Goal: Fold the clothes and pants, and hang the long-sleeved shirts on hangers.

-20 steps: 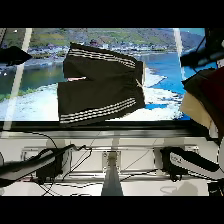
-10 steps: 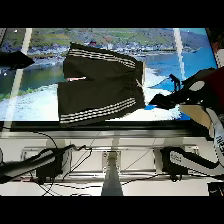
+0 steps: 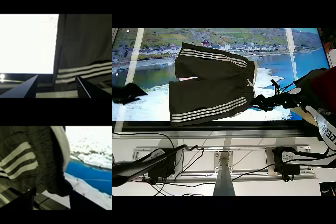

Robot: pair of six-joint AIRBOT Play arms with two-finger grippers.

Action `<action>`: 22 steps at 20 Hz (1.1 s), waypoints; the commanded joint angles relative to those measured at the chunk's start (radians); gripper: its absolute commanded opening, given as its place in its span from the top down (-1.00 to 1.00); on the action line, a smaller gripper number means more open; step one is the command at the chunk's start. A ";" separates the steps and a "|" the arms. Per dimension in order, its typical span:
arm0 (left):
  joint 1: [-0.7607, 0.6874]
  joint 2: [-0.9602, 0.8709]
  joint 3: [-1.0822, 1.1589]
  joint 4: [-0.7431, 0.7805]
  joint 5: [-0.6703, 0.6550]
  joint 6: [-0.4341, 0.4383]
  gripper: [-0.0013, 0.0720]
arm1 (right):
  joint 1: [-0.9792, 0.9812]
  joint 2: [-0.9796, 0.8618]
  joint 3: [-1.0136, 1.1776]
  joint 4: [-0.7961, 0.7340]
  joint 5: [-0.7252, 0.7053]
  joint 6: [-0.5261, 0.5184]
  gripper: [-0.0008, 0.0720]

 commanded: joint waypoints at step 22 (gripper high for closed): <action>-0.116 0.039 -0.667 -0.180 0.419 0.172 -0.28 | 0.003 -0.016 0.028 0.038 -0.102 -0.106 0.91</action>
